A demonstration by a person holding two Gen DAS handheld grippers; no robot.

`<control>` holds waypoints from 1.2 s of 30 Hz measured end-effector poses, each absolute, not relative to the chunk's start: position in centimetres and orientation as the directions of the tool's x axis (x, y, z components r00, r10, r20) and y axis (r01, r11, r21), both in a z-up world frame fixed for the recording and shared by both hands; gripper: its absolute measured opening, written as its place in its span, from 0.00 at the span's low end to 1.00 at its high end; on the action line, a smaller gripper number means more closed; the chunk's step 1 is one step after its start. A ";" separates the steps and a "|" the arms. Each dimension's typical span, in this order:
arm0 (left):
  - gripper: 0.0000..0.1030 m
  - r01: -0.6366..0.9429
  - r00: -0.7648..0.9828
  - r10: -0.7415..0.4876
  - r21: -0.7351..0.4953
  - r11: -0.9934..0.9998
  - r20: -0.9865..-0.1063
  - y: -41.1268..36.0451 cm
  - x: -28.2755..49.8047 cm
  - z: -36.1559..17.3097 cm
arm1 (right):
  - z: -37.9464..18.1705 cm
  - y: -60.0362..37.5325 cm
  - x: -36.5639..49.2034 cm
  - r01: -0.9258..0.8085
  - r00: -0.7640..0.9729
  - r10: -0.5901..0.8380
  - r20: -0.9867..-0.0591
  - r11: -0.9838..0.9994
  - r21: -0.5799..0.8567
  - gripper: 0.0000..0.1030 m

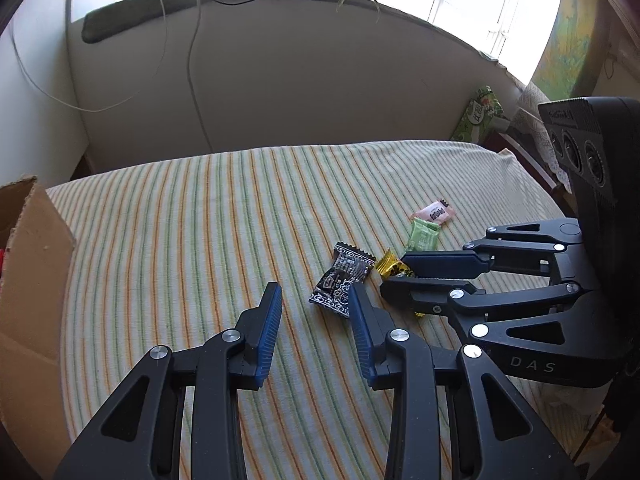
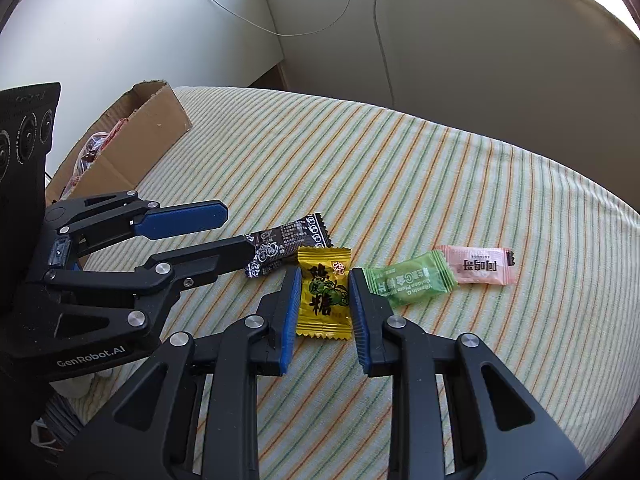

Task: Organize snacks
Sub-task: 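Grasp the black candy with the left tool while the right tool grasps the yellow candy, then carry the black candy into the box with the left tool while the right tool carries the yellow candy there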

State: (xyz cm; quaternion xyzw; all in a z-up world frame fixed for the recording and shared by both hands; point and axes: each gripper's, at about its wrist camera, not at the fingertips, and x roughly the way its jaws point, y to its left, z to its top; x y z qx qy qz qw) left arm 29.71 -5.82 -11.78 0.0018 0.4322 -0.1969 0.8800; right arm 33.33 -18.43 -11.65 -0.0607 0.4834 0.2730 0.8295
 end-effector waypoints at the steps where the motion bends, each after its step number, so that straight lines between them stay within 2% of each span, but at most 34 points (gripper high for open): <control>1: 0.32 0.357 0.544 -0.345 -0.161 0.920 -0.765 -6.1 29.7 -11.9 | -11.6 -18.6 33.3 -0.514 0.385 0.390 -0.836 0.844 0.157 0.24; 7: 0.42 0.383 0.539 -0.319 -0.111 0.917 -0.780 -7.6 30.3 -12.3 | -11.5 -19.9 32.9 -0.508 0.392 0.377 -0.839 0.849 0.144 0.24; 13: 0.43 0.396 0.544 -0.305 -0.082 0.915 -0.782 -8.6 31.0 -12.6 | -11.3 -20.2 32.7 -0.513 0.390 0.368 -0.844 0.848 0.132 0.24; 18: 0.25 0.384 0.561 -0.278 -0.053 0.922 -0.779 -9.0 31.0 -12.7 | -11.2 -20.1 32.4 -0.513 0.395 0.354 -0.848 0.850 0.116 0.24; 26: 0.24 0.380 0.574 -0.269 -0.039 0.924 -0.773 -8.6 30.5 -12.4 | -11.2 -18.9 31.4 -0.526 0.429 0.282 -0.858 0.850 0.016 0.24; 36: 0.24 0.336 0.656 -0.262 -0.037 0.941 -0.708 -6.9 28.6 -9.3 | -9.0 -18.3 30.9 -0.515 0.456 0.306 -0.836 0.856 0.032 0.23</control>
